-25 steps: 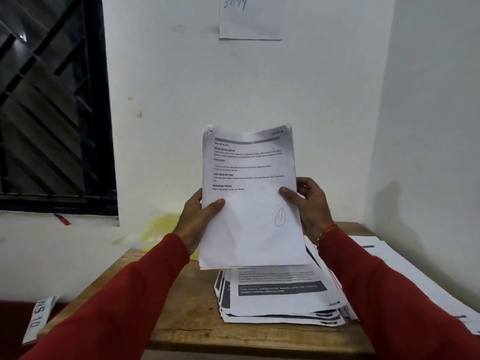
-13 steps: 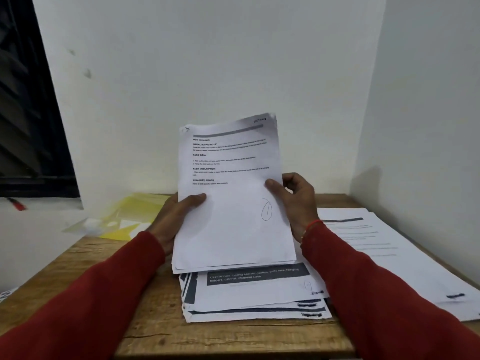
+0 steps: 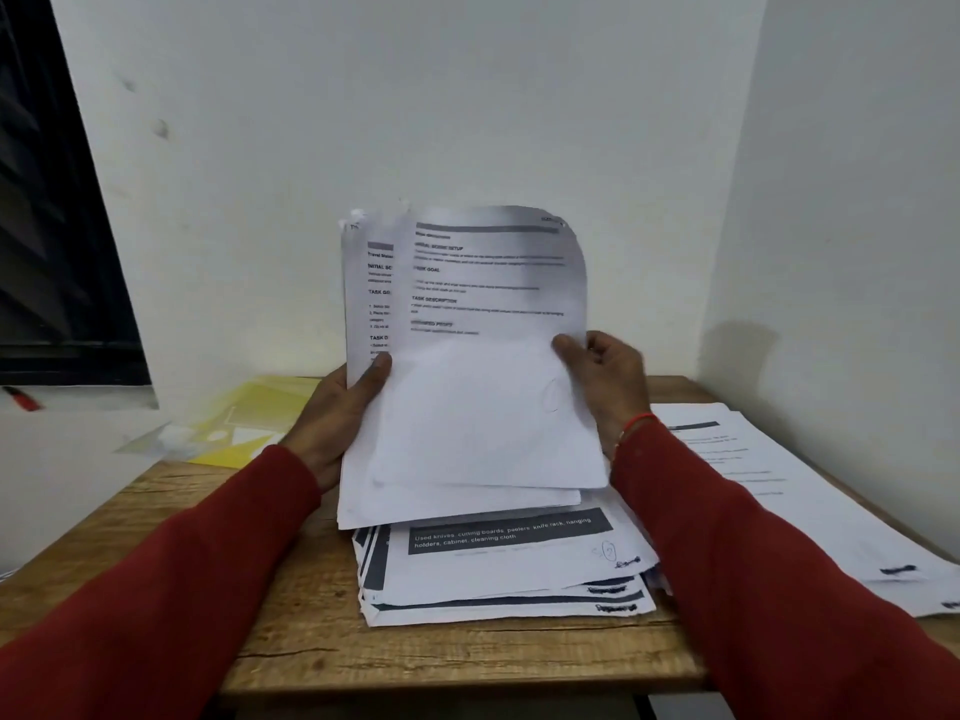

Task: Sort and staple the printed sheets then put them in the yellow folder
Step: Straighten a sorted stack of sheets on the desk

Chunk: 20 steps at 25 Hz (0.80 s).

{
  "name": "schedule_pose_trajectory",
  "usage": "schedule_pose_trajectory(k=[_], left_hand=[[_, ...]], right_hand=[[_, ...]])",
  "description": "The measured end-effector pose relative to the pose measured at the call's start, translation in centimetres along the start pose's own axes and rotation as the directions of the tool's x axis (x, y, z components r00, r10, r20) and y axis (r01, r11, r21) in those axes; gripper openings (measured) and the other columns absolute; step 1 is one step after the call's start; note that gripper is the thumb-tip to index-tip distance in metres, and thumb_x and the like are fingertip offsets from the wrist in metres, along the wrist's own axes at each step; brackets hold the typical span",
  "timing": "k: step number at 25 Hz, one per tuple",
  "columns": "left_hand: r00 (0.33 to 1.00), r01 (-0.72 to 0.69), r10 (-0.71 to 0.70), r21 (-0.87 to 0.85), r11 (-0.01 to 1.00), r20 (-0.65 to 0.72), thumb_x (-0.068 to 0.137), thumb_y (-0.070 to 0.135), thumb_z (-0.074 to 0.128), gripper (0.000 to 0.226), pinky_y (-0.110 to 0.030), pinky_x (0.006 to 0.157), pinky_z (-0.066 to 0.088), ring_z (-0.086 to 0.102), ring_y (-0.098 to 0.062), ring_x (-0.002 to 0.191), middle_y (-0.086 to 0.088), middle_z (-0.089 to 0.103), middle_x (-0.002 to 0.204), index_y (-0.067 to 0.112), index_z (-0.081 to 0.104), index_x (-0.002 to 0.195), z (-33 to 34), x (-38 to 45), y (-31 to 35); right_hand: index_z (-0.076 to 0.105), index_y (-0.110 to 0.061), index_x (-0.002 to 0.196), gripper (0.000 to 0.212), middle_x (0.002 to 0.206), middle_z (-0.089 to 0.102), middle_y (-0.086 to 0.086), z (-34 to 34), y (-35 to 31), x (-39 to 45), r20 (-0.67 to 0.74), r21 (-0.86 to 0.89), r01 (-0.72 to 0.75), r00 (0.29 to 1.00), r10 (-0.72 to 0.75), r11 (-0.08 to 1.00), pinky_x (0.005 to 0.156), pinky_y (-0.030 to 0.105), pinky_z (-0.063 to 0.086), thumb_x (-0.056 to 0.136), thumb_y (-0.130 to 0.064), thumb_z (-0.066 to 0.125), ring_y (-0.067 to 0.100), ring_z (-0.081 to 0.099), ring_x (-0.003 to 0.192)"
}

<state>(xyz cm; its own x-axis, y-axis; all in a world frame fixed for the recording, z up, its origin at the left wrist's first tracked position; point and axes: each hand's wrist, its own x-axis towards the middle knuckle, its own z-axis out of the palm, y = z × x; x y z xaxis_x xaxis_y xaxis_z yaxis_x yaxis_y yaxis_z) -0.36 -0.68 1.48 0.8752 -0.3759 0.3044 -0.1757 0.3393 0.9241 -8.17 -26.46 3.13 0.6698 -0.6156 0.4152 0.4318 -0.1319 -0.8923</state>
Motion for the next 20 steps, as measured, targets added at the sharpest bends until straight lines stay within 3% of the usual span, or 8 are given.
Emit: schedule_pose_trajectory(k=[3,5,7,9,12,14,17,20], left_hand=[[0.998,-0.04,0.04,-0.003,0.999,-0.044,0.1,0.027,0.055,0.023,-0.026,0.062,0.059,0.075,-0.015,0.08,0.0,0.078,0.098,0.015,0.065,0.117,-0.8,0.2,0.6],[0.997,-0.052,0.052,-0.009,0.999,-0.061,0.1,0.028,0.055,0.025,-0.029,0.065,0.06,0.075,-0.017,0.084,-0.002,0.077,0.103,0.015,0.065,0.119,-1.2,0.2,1.0],[0.998,-0.052,0.05,-0.023,0.998,-0.046,0.1,0.03,0.055,0.028,-0.034,0.073,0.062,0.074,-0.021,0.092,-0.006,0.075,0.111,0.016,0.064,0.121,-1.5,0.3,1.2],[0.999,-0.03,0.029,-0.054,0.998,-0.02,0.099,0.032,0.055,0.033,-0.04,0.084,0.061,0.071,-0.026,0.101,-0.009,0.072,0.119,0.016,0.063,0.126,-1.3,0.2,1.2],[1.0,-0.017,0.016,-0.103,0.994,-0.008,0.099,0.03,0.055,0.037,-0.046,0.095,0.056,0.067,-0.03,0.111,-0.01,0.069,0.126,0.014,0.06,0.132,-1.0,0.3,0.8],[0.999,-0.031,0.028,-0.141,0.989,-0.025,0.099,0.029,0.056,0.039,-0.049,0.103,0.049,0.063,-0.033,0.119,-0.01,0.067,0.129,0.015,0.058,0.135,-1.3,0.6,0.5],[0.999,-0.046,0.041,-0.181,0.982,-0.03,0.099,0.03,0.057,0.039,-0.048,0.107,0.045,0.061,-0.032,0.123,-0.01,0.065,0.132,0.015,0.059,0.135,-1.5,0.9,0.1],[0.995,-0.055,0.046,-0.108,0.993,-0.084,0.099,0.027,0.058,0.027,-0.038,0.09,0.056,0.069,-0.027,0.108,-0.007,0.073,0.118,0.015,0.067,0.121,-0.7,0.7,0.0]], right_hand=[[0.056,-0.016,0.061,0.027,0.059,0.05,0.002,-4.2,-0.4,2.5,-0.314,-0.317,0.134,0.919,-0.237,0.939,0.064,0.032,0.035,0.085,-0.017,0.068,0.008,0.045,0.056],[0.073,-0.004,0.086,0.016,0.082,0.07,0.018,-7.6,-0.5,3.3,-0.437,-0.532,0.125,0.807,-0.398,0.837,0.078,0.033,0.042,0.088,-0.017,0.063,0.027,0.064,0.079],[0.072,0.002,0.108,0.026,0.103,0.072,0.025,-8.5,-0.5,3.1,-0.391,-0.624,0.149,0.79,-0.472,0.767,0.086,0.027,0.04,0.091,-0.013,0.061,0.036,0.067,0.095],[0.073,-0.002,0.109,0.023,0.101,0.074,0.02,-6.2,-0.5,2.2,-0.292,-0.568,0.244,0.834,-0.469,0.786,0.081,0.023,0.042,0.09,-0.012,0.064,0.026,0.067,0.089],[0.077,-0.016,0.099,0.016,0.091,0.076,0.003,-1.5,-1.1,0.5,-0.104,-0.279,0.289,0.939,-0.328,0.916,0.08,0.033,0.054,0.087,-0.021,0.068,0.01,0.063,0.079],[0.076,-0.017,0.088,0.007,0.08,0.074,-0.004,0.8,-1.5,-1.1,0.043,-0.061,0.201,0.979,-0.198,0.978,0.068,0.029,0.054,0.088,-0.015,0.069,0.009,0.06,0.07],[0.07,-0.011,0.081,0.017,0.07,0.063,-0.001,2.8,-1.9,-3.5,0.173,0.036,0.116,0.978,-0.12,0.993,0.055,0.023,0.042,0.095,-0.018,0.063,0.009,0.049,0.062],[0.068,-0.013,0.09,0.04,0.075,0.067,-0.001,2.7,-2.4,-4.1,0.245,0.058,-0.071,0.968,0.055,0.996,0.059,0.025,0.051,0.1,-0.045,0.047,0.01,0.061,0.065]])
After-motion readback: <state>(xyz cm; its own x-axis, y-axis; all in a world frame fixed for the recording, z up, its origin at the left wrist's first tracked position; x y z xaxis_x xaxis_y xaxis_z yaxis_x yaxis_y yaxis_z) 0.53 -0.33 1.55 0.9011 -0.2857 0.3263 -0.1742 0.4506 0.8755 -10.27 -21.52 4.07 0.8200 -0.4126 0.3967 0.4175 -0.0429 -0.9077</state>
